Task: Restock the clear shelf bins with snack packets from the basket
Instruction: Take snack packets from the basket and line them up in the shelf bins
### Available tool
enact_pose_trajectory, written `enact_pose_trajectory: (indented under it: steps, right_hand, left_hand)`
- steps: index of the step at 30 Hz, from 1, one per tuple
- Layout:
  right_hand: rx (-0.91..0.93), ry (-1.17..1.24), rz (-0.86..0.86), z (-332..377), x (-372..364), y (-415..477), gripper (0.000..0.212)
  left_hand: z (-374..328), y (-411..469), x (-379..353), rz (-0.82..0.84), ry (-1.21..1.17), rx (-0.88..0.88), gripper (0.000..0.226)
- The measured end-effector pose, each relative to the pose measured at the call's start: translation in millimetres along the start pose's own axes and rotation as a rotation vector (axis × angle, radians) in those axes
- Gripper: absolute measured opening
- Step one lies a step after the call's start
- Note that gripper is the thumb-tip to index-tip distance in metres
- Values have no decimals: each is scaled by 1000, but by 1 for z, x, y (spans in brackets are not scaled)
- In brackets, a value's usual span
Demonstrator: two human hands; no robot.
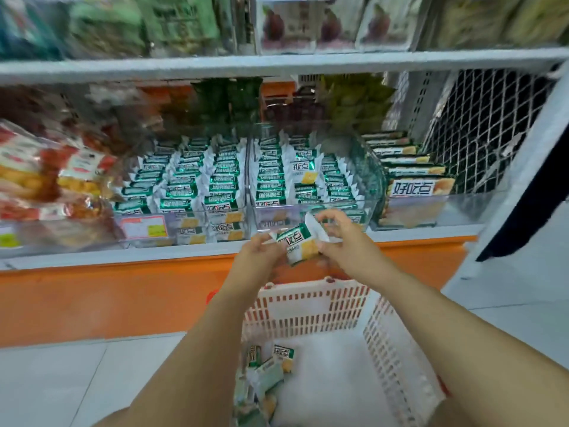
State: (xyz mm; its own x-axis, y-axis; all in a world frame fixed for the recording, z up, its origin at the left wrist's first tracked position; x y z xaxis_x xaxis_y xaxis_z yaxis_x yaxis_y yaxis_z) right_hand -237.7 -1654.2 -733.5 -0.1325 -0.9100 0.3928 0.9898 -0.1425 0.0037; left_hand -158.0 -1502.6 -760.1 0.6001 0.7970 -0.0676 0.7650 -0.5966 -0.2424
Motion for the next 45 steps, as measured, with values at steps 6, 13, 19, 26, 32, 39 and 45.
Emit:
enact_pose_trajectory:
  steps: [6, 13, 19, 26, 32, 39, 45]
  right_hand:
    - [178, -141, -28, 42, 32, -9, 58]
    - [239, -262, -98, 56, 58, 10, 31]
    - [161, -257, -188, 39, 70, 63, 28]
    - [40, -257, -177, 12, 67, 126, 29]
    - [3, -418, -102, -4, 60, 158, 31]
    - [-69, -603, -164, -8, 59, 160, 32]
    - [3, -643, -214, 16, 57, 107, 40]
  left_hand:
    - [-60, -5, -11, 67, 161, -204, 22]
    - [-99, 10, -21, 47, 386, -296, 37]
    - [-87, 42, 12, -284, 918, -408, 36]
    - [-58, 63, 27, -343, 1164, -426, 30]
    - [-38, 72, 31, -460, 1148, -638, 21]
    - [-36, 73, 31, -457, 1151, -662, 20]
    - [-33, 43, 35, -461, 1079, -667, 21]
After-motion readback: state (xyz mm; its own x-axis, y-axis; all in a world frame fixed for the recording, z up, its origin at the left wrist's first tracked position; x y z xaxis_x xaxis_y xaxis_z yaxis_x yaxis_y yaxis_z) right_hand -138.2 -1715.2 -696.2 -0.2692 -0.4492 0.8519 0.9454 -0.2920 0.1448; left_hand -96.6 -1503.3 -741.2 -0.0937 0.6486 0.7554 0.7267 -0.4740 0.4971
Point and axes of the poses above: each hand's wrist, its own y-axis towards the middle knuckle, its own x-axis out of the back of the hand, z = x × y, the point moved 2 cm from there along y, towards the middle knuckle, and after that the axes turned 8 degrees about z, right-handed, at the moved point
